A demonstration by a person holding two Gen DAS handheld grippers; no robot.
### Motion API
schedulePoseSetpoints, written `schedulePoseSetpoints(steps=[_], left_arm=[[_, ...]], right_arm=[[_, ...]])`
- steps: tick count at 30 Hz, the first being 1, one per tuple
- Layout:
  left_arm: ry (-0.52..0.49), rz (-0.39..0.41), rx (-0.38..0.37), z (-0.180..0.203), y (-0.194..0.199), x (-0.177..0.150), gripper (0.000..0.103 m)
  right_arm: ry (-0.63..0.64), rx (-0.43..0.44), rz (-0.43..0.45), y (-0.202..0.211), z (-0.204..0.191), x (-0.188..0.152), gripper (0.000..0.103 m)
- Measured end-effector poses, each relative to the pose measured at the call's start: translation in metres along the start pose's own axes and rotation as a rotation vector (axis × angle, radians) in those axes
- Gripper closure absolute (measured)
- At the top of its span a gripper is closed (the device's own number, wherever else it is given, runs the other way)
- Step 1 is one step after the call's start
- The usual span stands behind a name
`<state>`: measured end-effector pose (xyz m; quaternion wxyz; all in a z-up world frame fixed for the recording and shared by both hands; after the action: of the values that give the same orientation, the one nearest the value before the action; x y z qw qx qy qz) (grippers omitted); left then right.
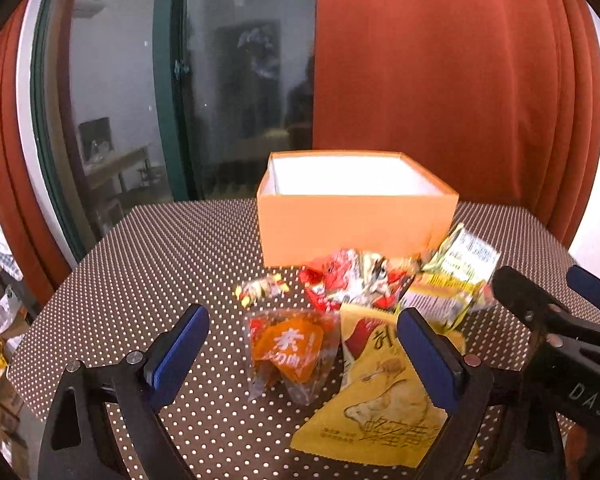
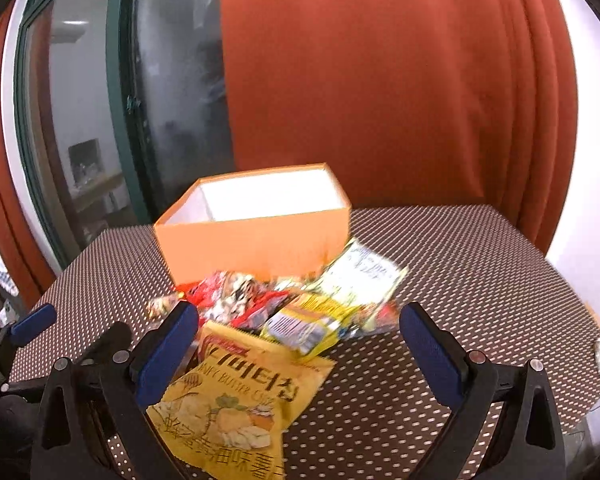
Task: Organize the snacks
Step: 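Grasp the orange meat snack packet with the left tool while the right tool grasps the yellow chip bag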
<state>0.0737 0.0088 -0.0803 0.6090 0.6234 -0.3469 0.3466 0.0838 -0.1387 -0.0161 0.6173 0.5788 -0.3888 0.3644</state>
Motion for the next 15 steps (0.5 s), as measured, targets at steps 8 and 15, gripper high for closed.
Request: schedulePoseSetpoints(steps=[8, 15], left_arm=[[0.006, -0.081, 0.024, -0.012, -0.038, -0.025, 0.009], [-0.001, -0.150, 0.027, -0.017, -0.063, -0.047, 0.009]], right_arm=[[0.006, 0.039, -0.088, -0.037, -0.020, -0.025, 0.002], [0.014, 0.054, -0.156, -0.062, -0.035, -0.047, 0.002]])
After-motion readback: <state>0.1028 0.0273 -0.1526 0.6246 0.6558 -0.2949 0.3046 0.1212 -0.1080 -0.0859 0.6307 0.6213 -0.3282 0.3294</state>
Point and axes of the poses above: each gripper's, at about its wrist camera, not at the fingertips, and y roughly against the way its jaws point, z to its right, x to its top, the point moved 3 cm from there along -y, roughly the way its jaws point, and after that the axes turned 3 degrees about z, right-handed, at the moved point
